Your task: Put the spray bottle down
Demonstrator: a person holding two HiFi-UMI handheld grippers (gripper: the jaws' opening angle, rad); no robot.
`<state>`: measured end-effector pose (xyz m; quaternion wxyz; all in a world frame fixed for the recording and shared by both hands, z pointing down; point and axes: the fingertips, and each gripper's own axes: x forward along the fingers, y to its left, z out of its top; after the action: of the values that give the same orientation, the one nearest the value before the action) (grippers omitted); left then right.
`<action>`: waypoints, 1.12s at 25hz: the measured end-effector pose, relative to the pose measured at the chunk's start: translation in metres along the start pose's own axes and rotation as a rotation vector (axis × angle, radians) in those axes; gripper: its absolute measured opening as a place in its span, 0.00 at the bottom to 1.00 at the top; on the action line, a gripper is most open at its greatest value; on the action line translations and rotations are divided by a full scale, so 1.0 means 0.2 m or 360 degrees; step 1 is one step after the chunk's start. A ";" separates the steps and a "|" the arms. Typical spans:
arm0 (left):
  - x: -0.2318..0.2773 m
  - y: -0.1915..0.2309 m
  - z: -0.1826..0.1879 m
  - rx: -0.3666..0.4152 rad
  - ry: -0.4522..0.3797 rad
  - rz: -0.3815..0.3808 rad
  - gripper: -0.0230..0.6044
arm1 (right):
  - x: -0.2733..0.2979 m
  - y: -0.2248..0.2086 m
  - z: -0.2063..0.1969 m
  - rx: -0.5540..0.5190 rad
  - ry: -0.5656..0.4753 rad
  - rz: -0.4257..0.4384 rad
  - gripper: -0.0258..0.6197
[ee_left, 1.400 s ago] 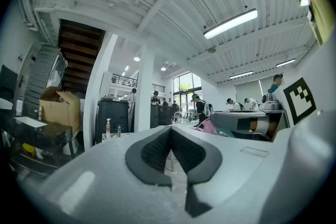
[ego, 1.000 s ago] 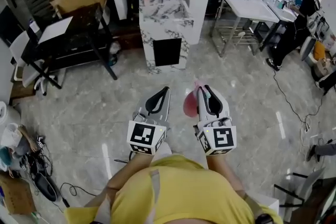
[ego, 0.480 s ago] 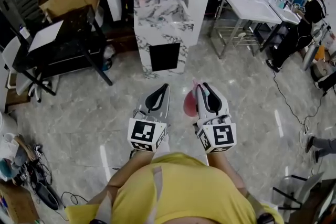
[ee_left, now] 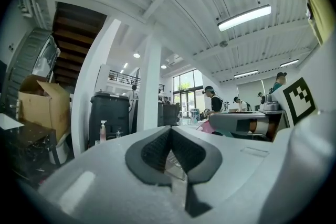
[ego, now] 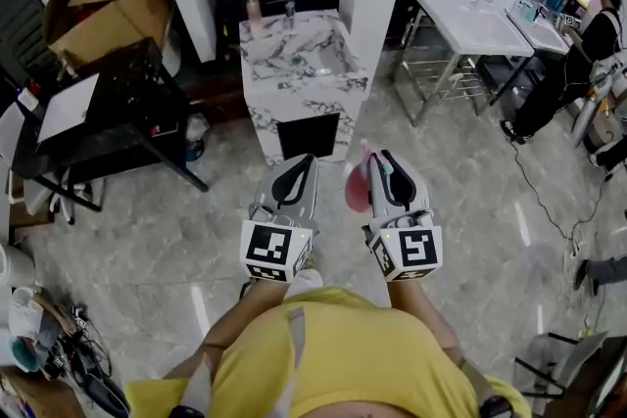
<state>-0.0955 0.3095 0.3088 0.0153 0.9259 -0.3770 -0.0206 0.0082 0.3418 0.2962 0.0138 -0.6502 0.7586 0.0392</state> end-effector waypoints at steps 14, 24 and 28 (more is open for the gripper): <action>0.42 0.39 -0.07 -0.0050 0.0009 -0.0051 0.04 | 0.55 -0.12 -0.13 -0.0014 0.0067 -0.0071 0.14; 0.65 0.53 -0.10 -0.0076 -0.0027 -0.0059 0.04 | 0.81 -0.24 -0.14 -0.0054 0.0010 -0.0072 0.14; 0.79 0.61 -0.16 -0.0068 -0.0031 -0.0048 0.04 | 0.94 -0.32 -0.19 -0.0051 -0.0027 -0.0065 0.14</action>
<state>-0.0658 0.1126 0.3415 0.0312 0.9307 -0.3625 -0.0378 0.0433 0.1445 0.3178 0.0108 -0.6654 0.7443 0.0566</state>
